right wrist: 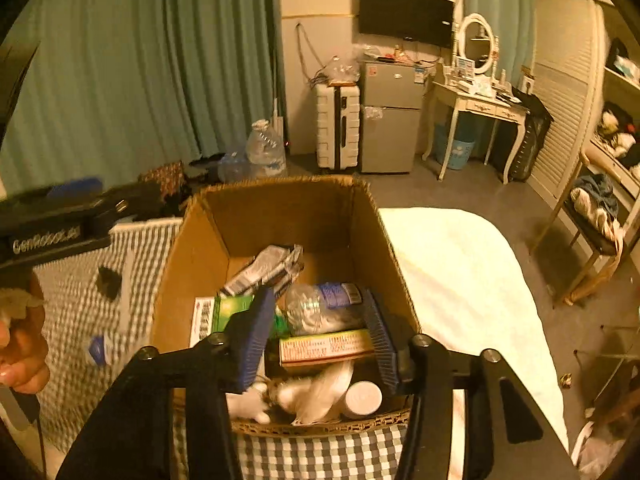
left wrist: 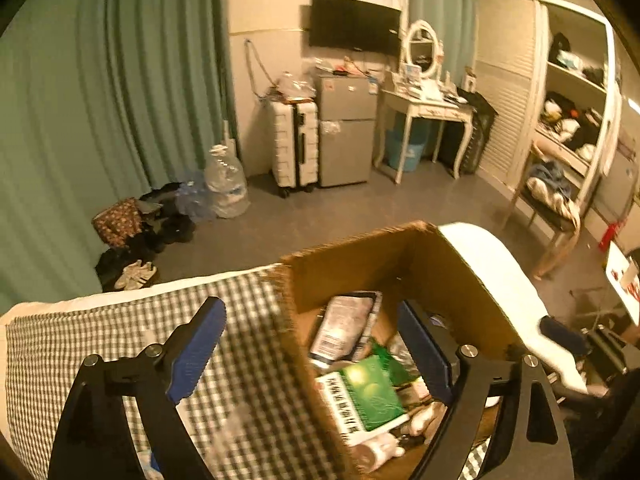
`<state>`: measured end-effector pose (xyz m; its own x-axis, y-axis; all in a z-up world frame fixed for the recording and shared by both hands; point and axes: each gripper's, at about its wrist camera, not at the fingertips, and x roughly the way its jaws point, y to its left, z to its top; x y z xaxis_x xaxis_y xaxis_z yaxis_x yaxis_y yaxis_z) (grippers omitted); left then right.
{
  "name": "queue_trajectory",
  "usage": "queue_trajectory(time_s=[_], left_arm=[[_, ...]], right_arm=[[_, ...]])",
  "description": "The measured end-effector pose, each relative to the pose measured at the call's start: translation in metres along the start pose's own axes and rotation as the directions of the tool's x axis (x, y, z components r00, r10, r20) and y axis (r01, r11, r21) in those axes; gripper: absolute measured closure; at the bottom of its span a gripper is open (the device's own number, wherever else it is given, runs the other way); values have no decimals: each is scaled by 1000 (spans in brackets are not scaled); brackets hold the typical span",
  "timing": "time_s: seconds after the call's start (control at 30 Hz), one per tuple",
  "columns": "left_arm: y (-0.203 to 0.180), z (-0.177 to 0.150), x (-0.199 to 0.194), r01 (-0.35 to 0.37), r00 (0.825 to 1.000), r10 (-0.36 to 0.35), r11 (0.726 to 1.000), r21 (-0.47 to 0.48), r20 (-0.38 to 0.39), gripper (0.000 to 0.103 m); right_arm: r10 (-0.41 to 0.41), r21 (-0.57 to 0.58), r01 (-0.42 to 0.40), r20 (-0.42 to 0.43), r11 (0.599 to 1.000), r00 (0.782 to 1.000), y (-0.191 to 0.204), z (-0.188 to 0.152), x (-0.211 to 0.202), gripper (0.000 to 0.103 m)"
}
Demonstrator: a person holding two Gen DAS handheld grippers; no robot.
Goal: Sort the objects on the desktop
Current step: 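Move both tools back over the bed toward the black case and white tube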
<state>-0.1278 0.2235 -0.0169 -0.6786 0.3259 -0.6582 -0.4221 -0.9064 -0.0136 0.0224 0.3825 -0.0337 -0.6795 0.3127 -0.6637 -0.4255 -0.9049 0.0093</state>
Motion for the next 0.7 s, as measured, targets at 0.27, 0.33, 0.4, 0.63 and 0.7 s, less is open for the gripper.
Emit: queue_trajectory(time_s=[0.27, 0.33, 0.4, 0.63, 0.7], left_arm=[[70, 1, -27, -68, 996, 73, 995, -78, 57, 0], [91, -6, -31, -101, 993, 107, 989, -108, 50, 0], [115, -14, -38, -114, 991, 121, 985, -131, 50, 0], [191, -42, -50, -206, 973, 221, 958, -198, 58, 0], [207, -56, -50, -242, 965, 257, 951, -191, 57, 0]], right_arm=[[51, 90, -56, 51, 994, 997, 10, 18, -9, 42], [57, 66, -60, 50, 996, 997, 23, 21, -5, 41], [67, 46, -69, 50, 997, 997, 38, 23, -2, 41], [138, -65, -134, 55, 989, 989, 113, 27, 2, 38], [149, -128, -140, 62, 982, 987, 140, 25, 4, 37]])
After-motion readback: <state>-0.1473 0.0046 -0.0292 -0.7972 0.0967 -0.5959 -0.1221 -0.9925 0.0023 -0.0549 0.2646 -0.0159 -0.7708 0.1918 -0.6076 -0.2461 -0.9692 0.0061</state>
